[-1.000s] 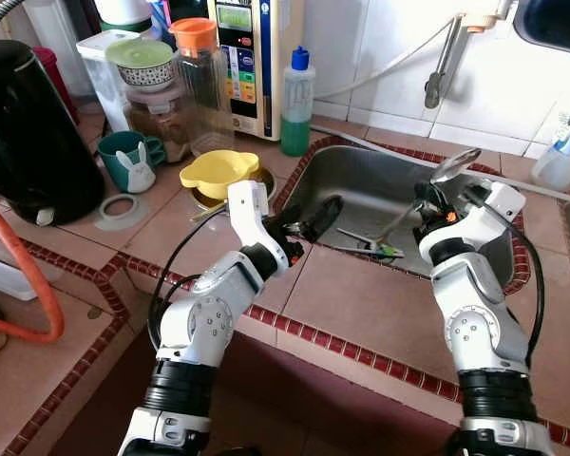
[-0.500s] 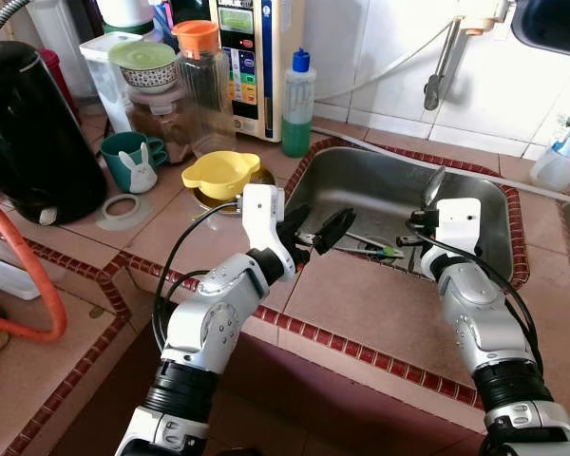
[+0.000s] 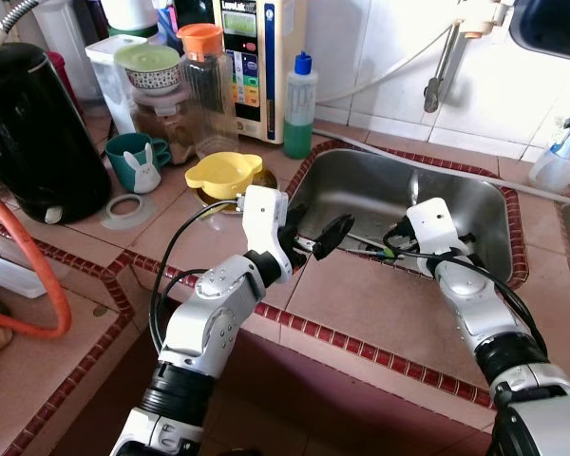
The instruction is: Kitchen organization
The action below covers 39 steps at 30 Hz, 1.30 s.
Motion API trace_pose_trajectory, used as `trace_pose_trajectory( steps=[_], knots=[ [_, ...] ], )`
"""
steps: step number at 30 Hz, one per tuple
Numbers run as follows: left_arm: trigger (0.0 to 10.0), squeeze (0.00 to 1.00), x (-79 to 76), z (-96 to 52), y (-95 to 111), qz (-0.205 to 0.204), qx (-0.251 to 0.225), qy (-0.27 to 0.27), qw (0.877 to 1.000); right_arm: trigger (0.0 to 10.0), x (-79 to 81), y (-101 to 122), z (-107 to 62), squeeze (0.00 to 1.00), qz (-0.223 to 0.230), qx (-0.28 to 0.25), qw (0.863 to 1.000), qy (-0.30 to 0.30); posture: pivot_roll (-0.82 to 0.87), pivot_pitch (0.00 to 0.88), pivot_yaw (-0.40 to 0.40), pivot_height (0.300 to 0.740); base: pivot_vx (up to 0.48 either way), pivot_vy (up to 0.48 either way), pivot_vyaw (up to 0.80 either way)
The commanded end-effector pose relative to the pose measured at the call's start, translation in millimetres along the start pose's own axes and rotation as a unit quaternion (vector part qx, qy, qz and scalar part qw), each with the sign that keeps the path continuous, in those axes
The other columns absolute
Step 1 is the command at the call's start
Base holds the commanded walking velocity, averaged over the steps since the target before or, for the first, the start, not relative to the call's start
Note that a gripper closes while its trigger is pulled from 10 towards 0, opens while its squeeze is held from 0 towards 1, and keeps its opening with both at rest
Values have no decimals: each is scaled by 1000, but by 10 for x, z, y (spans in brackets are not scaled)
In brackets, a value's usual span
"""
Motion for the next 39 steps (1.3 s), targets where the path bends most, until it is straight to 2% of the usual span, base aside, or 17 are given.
trace_pose_trajectory(
  steps=[1,2,3,15,18,25,33,34,35,36,38,39],
  knots=[
    [10000,855,11,-7,-13,14,5,0,1000,10000,-13,86,36,1000,-11,-15,1000,-1,177,0,46,740,0,0,0],
    [10000,855,16,-10,-14,17,6,0,1000,10000,-12,87,38,1000,-13,-15,1000,0,177,0,46,740,0,0,0],
    [10000,0,27,-19,-24,19,7,2,1000,10000,-5,84,40,1000,-14,-16,1000,2,177,0,47,740,0,0,0],
    [10000,0,84,-1,-21,33,9,16,999,10000,5,-34,40,1000,-6,20,1000,14,170,0,51,740,0,0,0],
    [10000,0,125,18,28,39,-1,32,999,10000,-19,-84,27,1000,23,33,999,-2,168,0,50,740,0,0,0],
    [10000,0,169,19,45,40,-5,47,998,10000,-61,-49,24,1000,40,19,999,-19,157,0,54,740,0,0,0],
    [10000,0,215,20,18,41,-10,66,997,10000,-215,52,-16,1000,111,-11,990,-87,129,0,58,740,0,0,0],
    [10000,0,239,15,12,42,-12,74,996,10000,-219,50,-35,933,119,-13,988,-93,125,0,58,740,0,0,0],
    [10000,0,278,13,-4,46,-13,87,995,10000,-220,42,-87,510,139,-18,985,-103,114,0,61,740,0,0,0],
    [10000,0,295,15,-9,51,-14,93,994,10000,-211,33,-126,0,145,-21,983,-107,103,0,63,740,0,0,0],
    [10000,0,308,20,-14,54,-16,97,994,10000,-200,24,-170,0,148,-22,983,-110,99,0,62,740,0,0,0],
    [10000,0,320,39,-24,52,-16,102,993,10000,-194,-9,-264,0,150,-21,981,-117,83,0,62,740,0,0,0]
  ],
)
Point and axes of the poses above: a point about 5 cm out from each wrist's last joint towards the gripper, its own z axis pointing out of the wrist towards the gripper, its own y axis along the axis of the wrist's last joint, x = y × z, the point moved 1 cm from there along z, pointing out of the wrist towards the gripper, and after that the axes turned 11 degrees about -z, right-handed, at the moved point
